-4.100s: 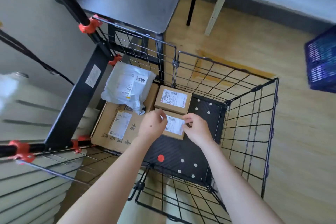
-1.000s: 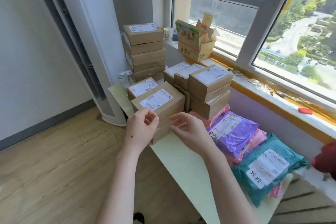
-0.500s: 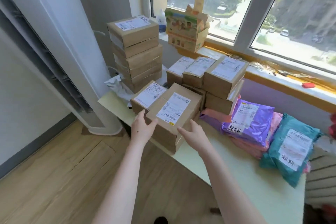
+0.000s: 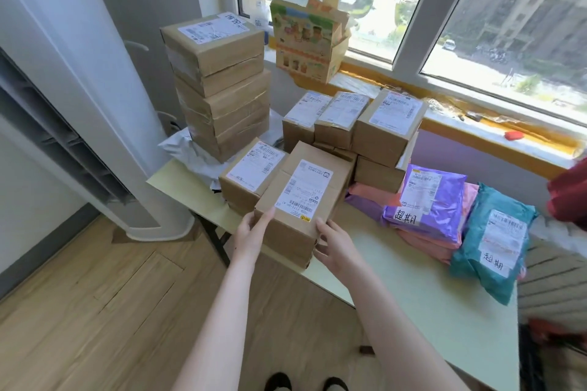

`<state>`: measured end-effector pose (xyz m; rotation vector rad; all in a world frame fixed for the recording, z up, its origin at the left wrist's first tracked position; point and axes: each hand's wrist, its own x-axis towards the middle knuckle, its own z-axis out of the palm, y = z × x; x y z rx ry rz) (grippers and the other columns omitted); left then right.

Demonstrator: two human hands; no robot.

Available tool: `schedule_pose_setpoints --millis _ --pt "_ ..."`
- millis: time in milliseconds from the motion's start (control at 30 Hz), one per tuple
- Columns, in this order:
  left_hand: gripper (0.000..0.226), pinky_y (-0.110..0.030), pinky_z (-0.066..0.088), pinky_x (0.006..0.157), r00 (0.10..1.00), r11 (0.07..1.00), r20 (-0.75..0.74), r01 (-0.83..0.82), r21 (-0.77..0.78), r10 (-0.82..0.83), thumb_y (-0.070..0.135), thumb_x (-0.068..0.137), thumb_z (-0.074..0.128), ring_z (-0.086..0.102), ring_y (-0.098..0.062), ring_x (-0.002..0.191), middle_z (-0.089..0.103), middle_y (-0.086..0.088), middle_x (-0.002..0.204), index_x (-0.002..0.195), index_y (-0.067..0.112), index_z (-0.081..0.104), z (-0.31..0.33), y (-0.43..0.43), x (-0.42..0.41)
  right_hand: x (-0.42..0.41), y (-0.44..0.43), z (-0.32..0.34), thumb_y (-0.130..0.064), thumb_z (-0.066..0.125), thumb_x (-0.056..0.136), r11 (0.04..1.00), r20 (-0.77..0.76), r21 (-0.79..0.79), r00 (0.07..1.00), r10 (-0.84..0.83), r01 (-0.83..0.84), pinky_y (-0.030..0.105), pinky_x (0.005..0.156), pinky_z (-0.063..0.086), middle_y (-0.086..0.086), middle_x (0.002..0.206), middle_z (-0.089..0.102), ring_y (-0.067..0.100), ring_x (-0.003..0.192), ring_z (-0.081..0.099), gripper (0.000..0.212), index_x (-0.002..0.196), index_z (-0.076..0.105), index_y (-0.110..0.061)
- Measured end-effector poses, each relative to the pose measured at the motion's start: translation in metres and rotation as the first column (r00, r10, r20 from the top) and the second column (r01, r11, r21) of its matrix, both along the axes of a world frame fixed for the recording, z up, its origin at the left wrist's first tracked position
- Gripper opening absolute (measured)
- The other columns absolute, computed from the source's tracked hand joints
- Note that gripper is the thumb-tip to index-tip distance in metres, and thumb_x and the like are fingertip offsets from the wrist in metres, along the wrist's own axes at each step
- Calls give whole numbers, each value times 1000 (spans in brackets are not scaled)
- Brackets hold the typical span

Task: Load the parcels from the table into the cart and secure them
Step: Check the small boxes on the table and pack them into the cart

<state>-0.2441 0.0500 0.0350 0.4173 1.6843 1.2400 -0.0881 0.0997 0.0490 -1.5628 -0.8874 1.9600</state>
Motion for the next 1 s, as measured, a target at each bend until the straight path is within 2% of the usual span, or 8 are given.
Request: schedule_pose_setpoints --millis 133,233,367,467,633,800,867,1000 --pt "66 -37 41 105 991 994 83 -108 23 106 67 53 69 56 -14 115 66 8 116 104 25 69 -3 -4 3 5 -5 -2 -29 51 100 1000 -64 21 998 -4 6 30 96 47 0 132 59 18 108 57 41 140 46 -22" --pt "66 -40 41 106 982 988 125 -149 42 143 67 52 70 56 -15 117 67 6 117 103 25 71 -1 -12 6 15 -13 1 -26 51 100 998 -90 64 996 28 -22 25 89 49 0 132 61 17 104 59 38 138 50 -23" --pt "42 -41 41 107 976 982 163 -159 101 141 63 55 71 59 -19 114 71 3 110 84 32 76 9 -23 11 31 -21 13 -23 54 99 987 -119 150 990 74 -55 19 81 50 -3 131 62 15 110 61 44 142 45 -22" --pt "29 -32 47 93 976 971 185 -153 184 118 51 71 71 63 -19 103 72 0 103 88 28 76 19 -32 15 40 -26 27 -26 58 95 971 -123 231 988 96 -66 21 89 46 -4 132 61 11 120 58 58 148 36 -20" --pt "26 -24 46 79 978 945 196 -131 299 73 34 85 65 63 -15 91 70 -1 96 104 17 67 47 -40 17 53 -30 45 -26 59 93 946 -161 319 981 108 -52 21 93 46 -6 131 62 9 121 57 56 145 41 -24" --pt "72 -21 50 79 988 914 130 24 405 -83 47 56 71 68 -11 84 71 -2 97 118 12 59 78 -46 23 70 -28 62 -33 71 81 914 -209 405 971 114 -20 35 108 39 -10 129 63 6 119 58 65 141 47 -27" --pt "77 -24 51 84 987 896 107 63 440 -122 46 56 72 68 -14 90 70 -7 104 123 11 57 88 -48 25 76 -27 71 -39 66 78 892 -229 453 964 133 -16 39 111 36 -7 132 61 9 122 57 67 141 47 -27" --pt "80 -26 53 92 976 844 66 143 518 -206 41 59 73 66 -20 105 70 -11 112 130 11 52 109 -49 32 90 -27 93 -56 81 63 832 -261 555 946 190 -14 43 110 39 2 138 56 21 128 53 95 144 44 -22"
